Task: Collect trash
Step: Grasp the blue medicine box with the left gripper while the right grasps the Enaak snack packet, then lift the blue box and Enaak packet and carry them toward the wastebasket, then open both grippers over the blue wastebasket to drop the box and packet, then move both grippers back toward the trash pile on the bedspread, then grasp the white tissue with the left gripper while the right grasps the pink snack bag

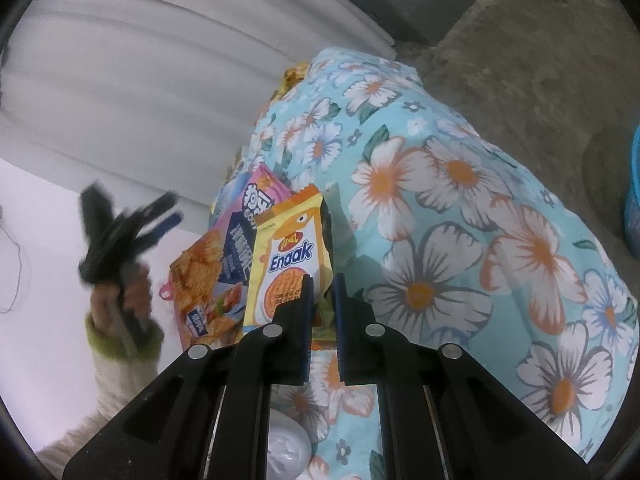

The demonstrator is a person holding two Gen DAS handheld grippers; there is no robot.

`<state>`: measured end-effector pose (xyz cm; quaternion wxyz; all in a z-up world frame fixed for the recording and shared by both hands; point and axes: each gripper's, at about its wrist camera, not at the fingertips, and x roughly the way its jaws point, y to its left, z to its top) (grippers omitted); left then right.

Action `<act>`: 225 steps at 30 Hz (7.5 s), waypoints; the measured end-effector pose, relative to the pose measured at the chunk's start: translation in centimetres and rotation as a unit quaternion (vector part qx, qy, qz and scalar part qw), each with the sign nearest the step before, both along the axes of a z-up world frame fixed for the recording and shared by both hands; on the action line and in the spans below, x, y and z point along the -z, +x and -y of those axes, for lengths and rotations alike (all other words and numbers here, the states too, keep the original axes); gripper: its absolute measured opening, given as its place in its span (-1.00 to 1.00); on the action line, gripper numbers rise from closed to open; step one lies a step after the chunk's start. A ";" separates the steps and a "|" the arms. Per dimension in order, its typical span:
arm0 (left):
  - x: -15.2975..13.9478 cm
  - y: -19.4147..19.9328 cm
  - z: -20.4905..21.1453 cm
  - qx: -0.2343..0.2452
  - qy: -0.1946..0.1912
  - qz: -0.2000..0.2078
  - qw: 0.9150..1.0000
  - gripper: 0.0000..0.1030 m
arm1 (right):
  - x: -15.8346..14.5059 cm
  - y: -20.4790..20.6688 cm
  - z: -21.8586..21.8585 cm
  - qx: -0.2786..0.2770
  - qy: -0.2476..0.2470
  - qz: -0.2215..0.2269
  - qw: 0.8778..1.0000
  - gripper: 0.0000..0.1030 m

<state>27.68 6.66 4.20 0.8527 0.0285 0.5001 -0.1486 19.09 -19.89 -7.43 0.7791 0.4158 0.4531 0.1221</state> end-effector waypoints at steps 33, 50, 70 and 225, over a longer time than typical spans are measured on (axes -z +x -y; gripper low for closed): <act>1.7 3.2 1.5 -0.011 0.069 -0.023 0.997 0.46 | -0.4 -0.9 1.6 0.008 0.014 0.010 1.000 -0.84; -8.8 -3.7 -0.3 -0.060 0.035 0.222 0.973 0.42 | -0.8 -0.8 1.0 0.005 0.012 0.013 1.000 -0.84; -11.8 -10.4 1.8 -0.012 -0.042 0.276 0.960 0.42 | -1.6 -1.8 1.8 0.012 0.032 0.026 0.999 -0.86; 9.6 -7.3 -12.9 -0.167 -0.244 -0.017 0.955 -0.56 | -1.4 2.6 -0.9 0.001 0.011 -0.042 0.999 0.40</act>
